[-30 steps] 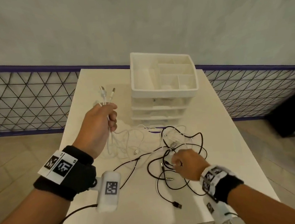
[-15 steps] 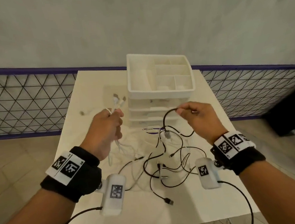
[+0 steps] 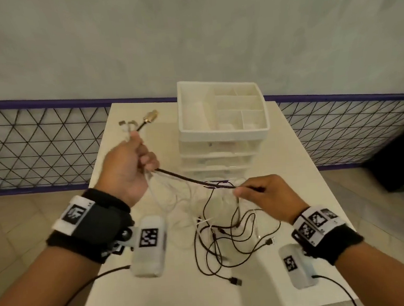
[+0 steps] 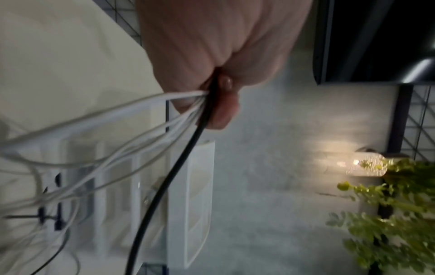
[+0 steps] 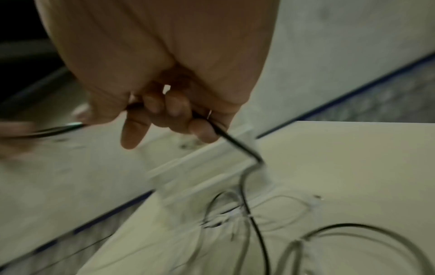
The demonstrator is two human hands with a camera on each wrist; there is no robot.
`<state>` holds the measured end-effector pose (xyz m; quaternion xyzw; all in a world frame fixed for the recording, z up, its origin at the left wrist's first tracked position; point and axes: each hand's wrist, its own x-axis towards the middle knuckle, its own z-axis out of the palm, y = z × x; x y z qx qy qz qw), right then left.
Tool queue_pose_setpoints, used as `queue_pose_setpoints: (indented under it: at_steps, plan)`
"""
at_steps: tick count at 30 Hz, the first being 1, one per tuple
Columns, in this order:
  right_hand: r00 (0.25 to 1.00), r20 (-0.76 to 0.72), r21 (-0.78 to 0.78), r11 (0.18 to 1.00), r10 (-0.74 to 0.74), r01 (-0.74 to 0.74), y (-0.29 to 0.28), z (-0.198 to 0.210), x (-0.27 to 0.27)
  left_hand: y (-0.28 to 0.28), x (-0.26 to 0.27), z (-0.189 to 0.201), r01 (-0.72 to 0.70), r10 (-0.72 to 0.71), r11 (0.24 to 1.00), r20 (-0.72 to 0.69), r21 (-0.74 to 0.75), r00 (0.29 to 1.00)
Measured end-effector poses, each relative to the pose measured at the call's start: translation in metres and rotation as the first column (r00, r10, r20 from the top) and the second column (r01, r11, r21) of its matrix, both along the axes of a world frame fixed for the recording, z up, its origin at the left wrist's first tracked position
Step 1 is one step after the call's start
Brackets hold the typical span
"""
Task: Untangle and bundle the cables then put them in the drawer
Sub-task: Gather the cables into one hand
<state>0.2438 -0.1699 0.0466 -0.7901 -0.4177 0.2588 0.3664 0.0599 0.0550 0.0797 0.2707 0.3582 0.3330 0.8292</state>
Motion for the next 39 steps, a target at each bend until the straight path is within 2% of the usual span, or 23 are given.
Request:
queue_pose_setpoints:
  at_steps: [3,5,8,11,13,15,17,19,22,24,27,31,34,36,39]
  plan:
    - [0.969,-0.017,-0.011,0.969,-0.247,0.247,-0.012,0.000,0.032,0.013,-0.016,0.013,0.006,-0.003,0.995,-0.032,0.098,0.999]
    - [0.958,-0.014,-0.031,0.958,-0.287,0.286,-0.009,0.005,0.040,0.007,-0.018,0.019,0.052,-0.026,0.972,-0.114,0.230,0.993]
    - [0.980,0.060,0.000,0.981,-0.192,0.192,0.013,0.022,0.028,-0.024,-0.003,0.019,0.262,-0.116,0.862,-0.335,0.434,0.935]
    - [0.977,0.208,0.044,0.997,0.052,-0.062,0.042,0.047,-0.005,-0.061,0.020,0.008,0.450,-0.191,0.724,-0.474,0.523,0.859]
    - [0.960,0.243,0.092,0.982,0.138,-0.165,0.055,0.062,-0.020,-0.074,0.029,0.003,0.509,-0.182,0.662,-0.541,0.550,0.821]
    - [0.963,0.214,0.140,0.971,0.162,-0.194,0.058,0.071,-0.019,-0.071,0.029,0.006,0.471,-0.075,0.663,-0.573,0.583,0.816]
    - [0.983,0.128,0.140,0.979,0.130,-0.148,0.050,0.072,-0.004,-0.056,0.023,0.011,0.388,0.039,0.685,-0.563,0.617,0.826]
    - [0.999,-0.033,0.128,0.991,0.042,-0.038,0.038,0.062,0.016,-0.034,0.014,0.015,0.276,0.096,0.743,-0.505,0.609,0.858]
    - [0.956,-0.271,0.155,0.974,-0.116,0.162,0.021,0.038,0.040,-0.002,-0.004,0.017,0.120,0.156,0.817,-0.417,0.564,0.896]
    - [0.930,-0.306,0.150,0.954,-0.204,0.259,0.011,0.021,0.051,0.013,-0.013,0.017,0.066,0.194,0.835,-0.405,0.546,0.894]
    - [0.955,-0.155,0.062,0.962,-0.252,0.264,-0.001,-0.002,0.058,0.024,-0.022,0.013,0.021,0.239,0.840,-0.404,0.542,0.883]
    - [0.972,0.127,-0.161,0.963,-0.197,0.216,-0.001,-0.015,0.062,0.016,-0.018,0.004,0.065,0.220,0.830,-0.433,0.554,0.874]
    - [0.963,0.230,-0.227,0.954,-0.143,0.196,-0.001,-0.016,0.068,0.020,-0.018,0.005,-0.011,0.271,0.847,-0.414,0.532,0.869]
    - [0.950,0.257,-0.259,0.935,-0.176,0.243,-0.008,-0.019,0.076,0.028,-0.023,0.007,-0.073,0.319,0.852,-0.405,0.518,0.857]
    - [0.917,0.306,-0.253,0.907,-0.254,0.336,-0.015,-0.028,0.088,0.033,-0.027,0.007,-0.069,0.325,0.843,-0.404,0.533,0.855]
